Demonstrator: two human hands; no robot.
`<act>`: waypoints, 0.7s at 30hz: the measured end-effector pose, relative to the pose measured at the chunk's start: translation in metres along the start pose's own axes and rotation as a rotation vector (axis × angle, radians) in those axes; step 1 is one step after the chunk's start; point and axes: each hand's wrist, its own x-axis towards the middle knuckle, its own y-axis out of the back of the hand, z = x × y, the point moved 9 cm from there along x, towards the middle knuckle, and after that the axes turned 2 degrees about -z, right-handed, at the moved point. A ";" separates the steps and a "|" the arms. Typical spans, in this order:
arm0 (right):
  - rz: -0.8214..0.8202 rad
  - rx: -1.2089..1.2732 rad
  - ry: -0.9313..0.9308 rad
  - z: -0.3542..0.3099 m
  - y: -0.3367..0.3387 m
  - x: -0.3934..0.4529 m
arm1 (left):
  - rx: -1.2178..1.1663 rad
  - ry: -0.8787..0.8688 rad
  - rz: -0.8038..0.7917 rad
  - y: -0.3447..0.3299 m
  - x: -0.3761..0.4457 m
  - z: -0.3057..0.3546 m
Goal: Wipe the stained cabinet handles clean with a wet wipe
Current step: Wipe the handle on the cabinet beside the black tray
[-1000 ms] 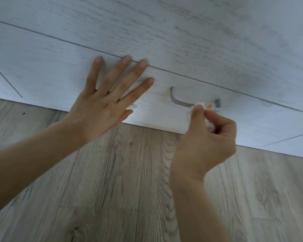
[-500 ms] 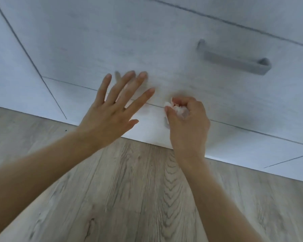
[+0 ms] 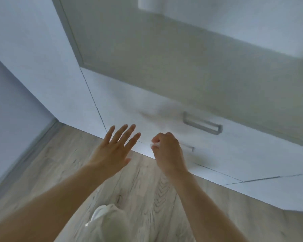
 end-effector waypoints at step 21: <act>0.167 -0.012 -0.011 -0.337 0.194 -0.007 | 0.061 -0.189 0.198 0.273 -0.069 -0.261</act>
